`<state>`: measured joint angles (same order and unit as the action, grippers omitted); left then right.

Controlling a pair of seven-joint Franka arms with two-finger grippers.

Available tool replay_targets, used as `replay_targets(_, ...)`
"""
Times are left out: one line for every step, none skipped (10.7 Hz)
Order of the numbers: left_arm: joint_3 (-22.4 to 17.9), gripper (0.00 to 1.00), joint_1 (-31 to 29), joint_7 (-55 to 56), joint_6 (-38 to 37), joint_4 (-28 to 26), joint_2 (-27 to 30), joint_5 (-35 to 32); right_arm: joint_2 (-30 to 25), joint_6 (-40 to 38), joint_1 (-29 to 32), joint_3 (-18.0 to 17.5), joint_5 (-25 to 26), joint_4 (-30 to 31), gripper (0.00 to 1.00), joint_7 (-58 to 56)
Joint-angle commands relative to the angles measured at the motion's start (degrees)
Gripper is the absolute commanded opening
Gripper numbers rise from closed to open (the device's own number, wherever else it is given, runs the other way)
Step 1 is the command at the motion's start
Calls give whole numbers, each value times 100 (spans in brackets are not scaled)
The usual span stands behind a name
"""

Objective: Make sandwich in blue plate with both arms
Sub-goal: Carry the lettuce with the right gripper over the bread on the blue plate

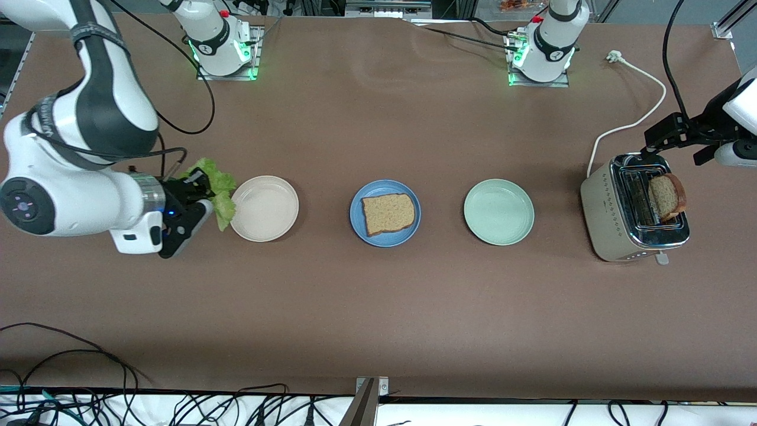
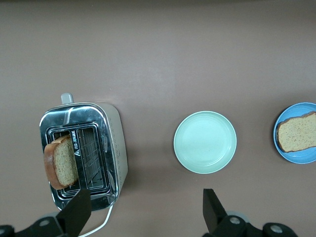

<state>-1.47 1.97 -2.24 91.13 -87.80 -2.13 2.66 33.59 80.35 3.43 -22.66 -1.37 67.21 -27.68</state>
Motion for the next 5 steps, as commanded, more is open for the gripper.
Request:
replay_targets(-11, 100, -21, -136, -122, 132, -33, 50, 129, 436, -421, -28, -56, -42, 0, 1085)
replay_targets(-3, 100, -21, -136, -122, 132, -42, 50, 173, 569, -631, -28, -48, -42, 0, 1454)
replay_targets(-3, 100, -12, -128, -113, 132, -42, 50, 235, 700, -790, -28, -48, -42, 0, 1711)
replay_targets(-3, 100, -4, -128, -113, 132, -51, 42, 279, 841, -948, -28, -48, -33, 0, 1983)
replay_targets(-3, 100, -4, -128, -113, 132, -51, 50, 323, 999, -1063, -28, -48, 11, 0, 2194)
